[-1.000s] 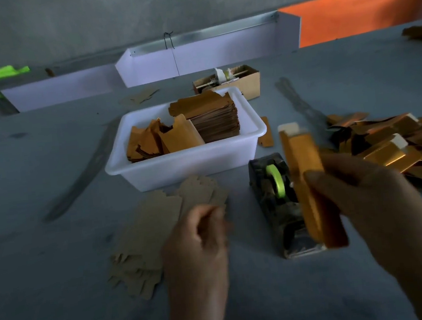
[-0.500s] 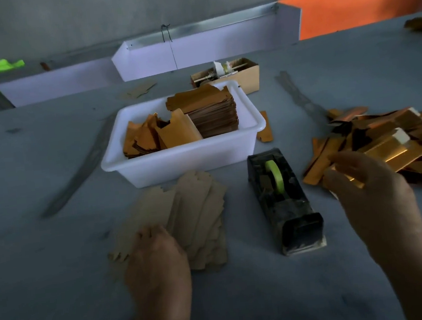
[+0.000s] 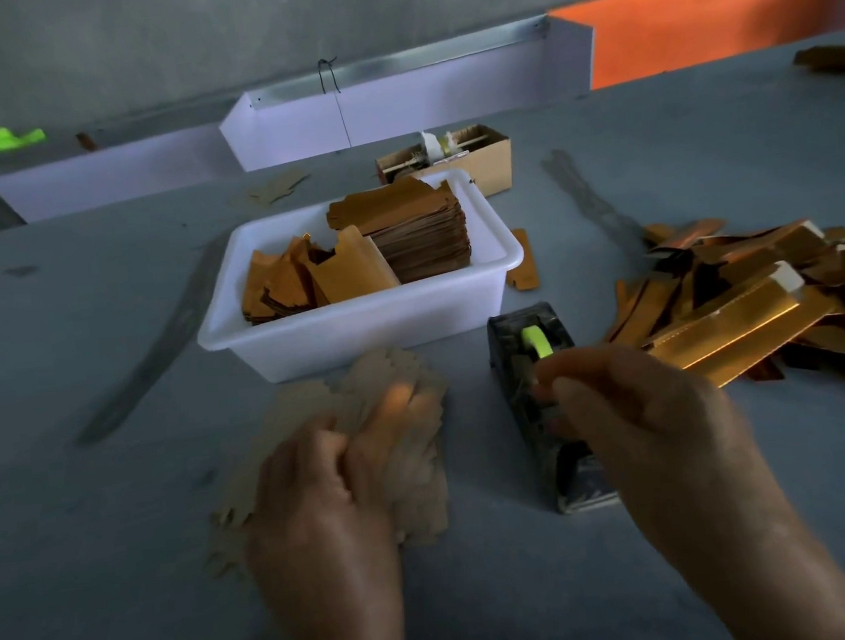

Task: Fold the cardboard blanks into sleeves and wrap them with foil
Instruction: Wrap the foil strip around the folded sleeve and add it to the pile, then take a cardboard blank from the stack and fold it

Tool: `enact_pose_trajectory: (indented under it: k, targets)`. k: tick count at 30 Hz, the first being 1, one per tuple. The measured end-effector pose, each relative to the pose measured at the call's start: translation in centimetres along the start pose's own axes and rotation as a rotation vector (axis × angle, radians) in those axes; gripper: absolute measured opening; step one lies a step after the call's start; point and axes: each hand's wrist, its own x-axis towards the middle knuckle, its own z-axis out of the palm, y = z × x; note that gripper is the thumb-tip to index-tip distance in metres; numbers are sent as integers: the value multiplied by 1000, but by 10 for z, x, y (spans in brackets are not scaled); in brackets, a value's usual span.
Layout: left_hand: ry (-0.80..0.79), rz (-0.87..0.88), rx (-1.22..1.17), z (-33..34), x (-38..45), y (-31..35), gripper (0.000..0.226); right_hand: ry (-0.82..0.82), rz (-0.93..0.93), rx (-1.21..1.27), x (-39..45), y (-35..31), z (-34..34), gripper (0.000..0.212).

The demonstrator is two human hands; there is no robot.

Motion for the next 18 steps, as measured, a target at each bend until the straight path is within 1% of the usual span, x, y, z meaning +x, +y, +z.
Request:
enact_pose_trajectory:
  k: [1, 2, 4, 5, 9, 11, 12, 13, 15, 16, 17, 18]
  targets:
    - [82, 115, -32, 0, -5, 9, 20, -77, 58, 114, -3, -5, 6, 17]
    - [127, 224, -84, 0, -11, 19, 16, -167, 121, 245, -5, -9, 12, 17]
    - [128, 364, -191, 3, -22, 37, 16, -322, 239, 461, -8, -14, 21, 18]
    - [104, 408, -229, 5, -26, 43, 18, -338, 276, 490, -8, -14, 24, 18]
    - [-54, 487, -320, 9, -34, 49, 25, -236, 359, 544, -7, -7, 19, 19]
    - [-77, 474, -439, 7, -34, 49, 26, -251, 362, 561, -5, -5, 13, 28]
    - [-67, 427, -495, 5, -34, 49, 25, -263, 367, 563, -4, -4, 10, 32]
    - [-42, 344, -530, 3, -31, 51, 25, -274, 369, 563, -3, -2, 8, 34]
    - [-31, 75, -541, 0, -22, 52, 33, -282, 360, 537, -2, 1, 5, 37]
    - [-81, -82, -526, -1, -17, 51, 43, -285, 352, 531, -2, 2, 4, 38]
    - [-187, -227, -543, -1, -11, 49, 51, -293, 348, 545, -1, 3, 3, 38]
    - [-325, -362, -624, -1, -6, 46, 51, -308, 354, 571, -2, 4, 3, 37]
